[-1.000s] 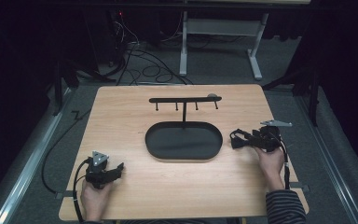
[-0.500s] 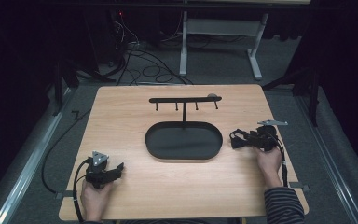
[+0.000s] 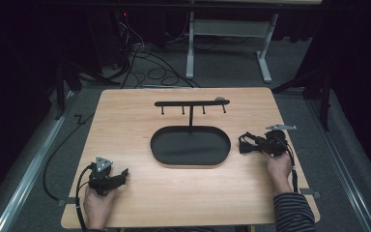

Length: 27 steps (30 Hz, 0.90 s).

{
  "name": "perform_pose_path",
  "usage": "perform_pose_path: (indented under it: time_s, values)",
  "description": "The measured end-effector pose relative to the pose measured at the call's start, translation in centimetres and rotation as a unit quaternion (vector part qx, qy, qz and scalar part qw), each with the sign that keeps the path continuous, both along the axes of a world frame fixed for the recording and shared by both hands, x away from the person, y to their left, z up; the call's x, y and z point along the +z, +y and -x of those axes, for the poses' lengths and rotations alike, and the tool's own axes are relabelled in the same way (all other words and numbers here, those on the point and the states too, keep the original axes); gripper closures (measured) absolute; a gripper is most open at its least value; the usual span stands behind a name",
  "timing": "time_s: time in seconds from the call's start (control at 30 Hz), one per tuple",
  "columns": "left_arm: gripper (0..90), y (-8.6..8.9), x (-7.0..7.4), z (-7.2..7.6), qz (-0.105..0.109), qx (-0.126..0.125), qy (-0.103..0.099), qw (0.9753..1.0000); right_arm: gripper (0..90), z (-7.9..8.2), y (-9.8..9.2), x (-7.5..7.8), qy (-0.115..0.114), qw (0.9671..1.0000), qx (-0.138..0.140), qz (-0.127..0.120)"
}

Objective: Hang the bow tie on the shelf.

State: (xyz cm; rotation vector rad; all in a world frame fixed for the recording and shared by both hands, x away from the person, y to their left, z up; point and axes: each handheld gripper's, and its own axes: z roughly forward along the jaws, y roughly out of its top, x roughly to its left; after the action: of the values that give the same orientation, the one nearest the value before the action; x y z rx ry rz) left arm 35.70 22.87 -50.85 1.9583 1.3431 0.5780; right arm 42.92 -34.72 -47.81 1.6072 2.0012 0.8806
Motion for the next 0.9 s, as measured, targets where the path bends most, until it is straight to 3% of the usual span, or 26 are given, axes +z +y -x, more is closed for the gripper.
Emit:
perform_pose_path:
  time_s: [0.13,0.4,0.9]
  values:
    - [28.4,0.0,0.0,0.0,0.0,0.0,0.0,1.0,90.0,0.1,0.0,0.2,-0.002,1.0,0.006,0.002]
    - [28.5,0.0,0.0,0.0,0.0,0.0,0.0,1.0,90.0,1.0,0.3,1.4,-0.035,0.9992,0.018,-0.007]
    - [28.4,0.0,0.0,0.0,0.0,0.0,0.0,1.0,90.0,2.5,0.2,3.1,-0.074,0.9966,0.021,-0.028]
